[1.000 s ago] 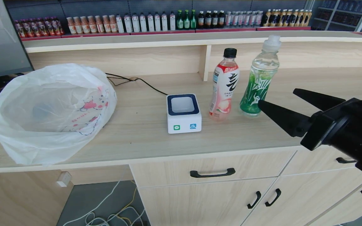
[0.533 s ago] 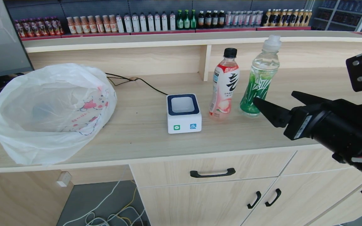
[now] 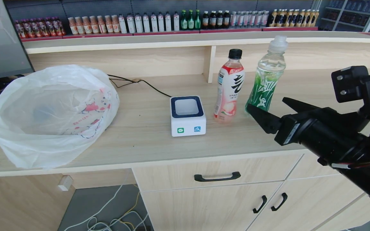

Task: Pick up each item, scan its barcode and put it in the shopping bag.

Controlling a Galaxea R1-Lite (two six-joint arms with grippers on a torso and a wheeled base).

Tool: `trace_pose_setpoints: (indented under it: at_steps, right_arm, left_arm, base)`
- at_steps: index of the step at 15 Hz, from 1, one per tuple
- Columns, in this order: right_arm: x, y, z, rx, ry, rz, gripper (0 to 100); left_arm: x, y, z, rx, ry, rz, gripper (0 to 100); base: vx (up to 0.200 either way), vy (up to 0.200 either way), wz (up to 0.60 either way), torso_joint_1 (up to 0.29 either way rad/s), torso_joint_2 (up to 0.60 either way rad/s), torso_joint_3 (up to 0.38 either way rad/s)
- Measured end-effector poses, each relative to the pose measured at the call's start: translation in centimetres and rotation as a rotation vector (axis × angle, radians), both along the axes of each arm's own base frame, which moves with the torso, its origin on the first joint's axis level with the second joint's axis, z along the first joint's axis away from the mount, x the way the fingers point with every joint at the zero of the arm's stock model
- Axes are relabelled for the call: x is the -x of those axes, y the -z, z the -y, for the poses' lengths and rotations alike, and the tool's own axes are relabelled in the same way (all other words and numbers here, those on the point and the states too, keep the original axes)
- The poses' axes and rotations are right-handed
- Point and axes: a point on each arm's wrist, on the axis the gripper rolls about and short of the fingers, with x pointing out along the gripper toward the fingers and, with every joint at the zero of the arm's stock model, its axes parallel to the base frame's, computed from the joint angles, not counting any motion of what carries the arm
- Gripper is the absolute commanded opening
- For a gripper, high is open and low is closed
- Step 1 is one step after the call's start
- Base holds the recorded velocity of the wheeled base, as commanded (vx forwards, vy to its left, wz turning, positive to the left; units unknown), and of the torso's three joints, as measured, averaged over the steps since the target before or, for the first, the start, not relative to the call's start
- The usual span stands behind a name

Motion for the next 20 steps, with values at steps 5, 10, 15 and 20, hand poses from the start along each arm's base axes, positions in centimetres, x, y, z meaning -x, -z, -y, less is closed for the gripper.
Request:
trace_pose_setpoints:
  at_steps: [5,10,15,20]
  right_arm:
    - [-1.5,-0.6,-0.9,0.024,0.008,0.029,100]
    - [-3.1,-1.2,-2.0,0.015,0.016,0.05,100]
    - [-4.0,-0.1,-3.1,0.06,0.006,0.031,100]
    - [-5.7,0.1,-4.5,0.062,0.003,0.036,100]
  left_arm:
    - [0.0,0.0,0.0,0.0,0.0,0.0,100]
    - [0.0,0.0,0.0,0.0,0.0,0.0,100]
    - [0.0,0.0,0.0,0.0,0.0,0.0,100]
    - [0.0,0.0,0.0,0.0,0.0,0.0,100]
  base:
    - [0.0,0.0,0.0,0.0,0.0,0.0]
    - [0.0,0.0,0.0,0.0,0.0,0.0]
    - [0.0,0.0,0.0,0.0,0.0,0.0]
    - [0.0,0.0,0.0,0.0,0.0,0.0]
